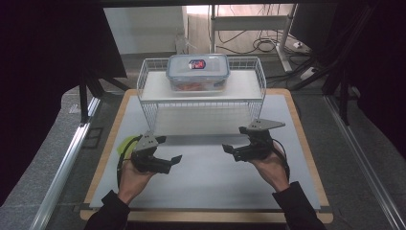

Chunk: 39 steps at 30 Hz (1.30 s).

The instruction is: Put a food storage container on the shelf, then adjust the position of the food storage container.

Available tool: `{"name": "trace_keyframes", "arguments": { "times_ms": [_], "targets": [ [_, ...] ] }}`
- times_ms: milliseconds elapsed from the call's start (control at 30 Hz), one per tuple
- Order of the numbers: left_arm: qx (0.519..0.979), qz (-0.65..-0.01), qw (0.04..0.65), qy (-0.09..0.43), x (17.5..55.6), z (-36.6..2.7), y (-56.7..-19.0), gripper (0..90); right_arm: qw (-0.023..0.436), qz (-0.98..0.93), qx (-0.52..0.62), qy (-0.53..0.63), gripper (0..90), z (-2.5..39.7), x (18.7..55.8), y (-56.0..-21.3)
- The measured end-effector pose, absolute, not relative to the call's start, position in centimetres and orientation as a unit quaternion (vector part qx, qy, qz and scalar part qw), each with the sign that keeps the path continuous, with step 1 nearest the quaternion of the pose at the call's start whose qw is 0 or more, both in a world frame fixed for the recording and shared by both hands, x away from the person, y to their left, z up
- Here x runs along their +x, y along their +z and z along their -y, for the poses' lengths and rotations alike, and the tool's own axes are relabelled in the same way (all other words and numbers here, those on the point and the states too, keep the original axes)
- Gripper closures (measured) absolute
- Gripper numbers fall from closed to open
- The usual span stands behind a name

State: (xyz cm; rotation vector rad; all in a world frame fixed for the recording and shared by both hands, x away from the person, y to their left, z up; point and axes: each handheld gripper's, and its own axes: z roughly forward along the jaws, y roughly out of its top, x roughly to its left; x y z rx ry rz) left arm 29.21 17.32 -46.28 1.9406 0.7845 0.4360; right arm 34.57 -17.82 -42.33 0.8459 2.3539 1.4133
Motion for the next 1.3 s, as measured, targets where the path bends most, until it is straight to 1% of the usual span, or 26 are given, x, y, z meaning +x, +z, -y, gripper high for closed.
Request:
{"name": "trace_keyframes", "arguments": {
  "times_ms": [67,200,333,500,667,833,867,900,933,967,1000,1067,1100,1133,1167,1200,1233,1267,1300],
  "targets": [
    [0.8,-0.319,0.473,0.186,28.9,-17.2,-46.8,6.2,0.136,-0.818,0.29,0.478,5.2,18.1,34.0,-43.2],
    [0.805,-0.315,0.463,0.195,28.3,-17.2,-48.0,4.9,0.134,-0.822,0.293,0.47,4.2,18.5,33.6,-44.3],
    [0.812,-0.315,0.457,0.181,27.8,-17.1,-49.4,3.3,0.134,-0.824,0.293,0.467,3.8,19.4,32.7,-45.7],
    [0.824,-0.302,0.45,0.165,27.2,-16.6,-50.5,2.5,0.131,-0.823,0.283,0.476,4.3,19.9,31.8,-46.4],
    [0.835,-0.292,0.437,0.164,27.0,-16.1,-50.6,2.9,0.127,-0.827,0.294,0.461,4.6,20.6,31.2,-47.6],
    [0.829,-0.318,0.431,0.159,27.5,-16.6,-50.2,3.6,0.122,-0.826,0.308,0.456,4.8,21.0,31.3,-48.2],
    [0.826,-0.326,0.431,0.16,27.6,-16.8,-50.2,5.9,0.124,-0.825,0.309,0.456,4.8,21.0,31.3,-48.2],
    [0.825,-0.33,0.431,0.158,27.8,-17.1,-50.2,13.8,0.125,-0.826,0.308,0.456,5.0,20.9,31.3,-48.2],
    [0.825,-0.332,0.429,0.161,27.9,-17.4,-50.1,13.8,0.125,-0.826,0.308,0.456,5.0,20.9,31.3,-48.2],
    [0.824,-0.335,0.425,0.167,28.1,-17.6,-49.9,26.1,0.128,-0.827,0.307,0.453,5.2,20.9,31.3,-48.3],
    [0.822,-0.338,0.424,0.172,28.2,-17.9,-49.8,26.1,0.128,-0.827,0.307,0.453,5.2,20.9,31.3,-48.3],
    [0.813,-0.35,0.433,0.169,28.5,-18.7,-49.4,40.7,0.128,-0.829,0.305,0.45,5.4,20.9,31.3,-48.4],
    [0.808,-0.357,0.438,0.165,28.7,-19.2,-49.2,52.2,0.128,-0.829,0.305,0.45,5.6,20.8,31.3,-48.4],
    [0.802,-0.369,0.44,0.165,29.2,-20.1,-48.9,58.4,0.128,-0.83,0.306,0.449,5.7,20.9,31.4,-48.5],
    [0.802,-0.369,0.44,0.165,29.2,-20.1,-48.9,64.0,0.128,-0.83,0.306,0.449,5.7,20.9,31.4,-48.5],
    [0.797,-0.383,0.435,0.171,29.8,-21.3,-48.7,71.4,0.128,-0.83,0.306,0.448,6.0,20.9,31.4,-48.5],
    [0.797,-0.383,0.435,0.171,29.8,-21.3,-48.7,77.4,0.128,-0.83,0.306,0.448,6.0,20.9,31.4,-48.5],
    [0.792,-0.392,0.436,0.17,30.0,-21.9,-48.6,77.4,0.128,-0.83,0.306,0.447,6.2,20.9,31.4,-48.5],
    [0.787,-0.4,0.438,0.17,30.3,-22.5,-48.6,87.4,0.129,-0.831,0.307,0.447,6.4,20.9,31.4,-48.6]
  ]
}}
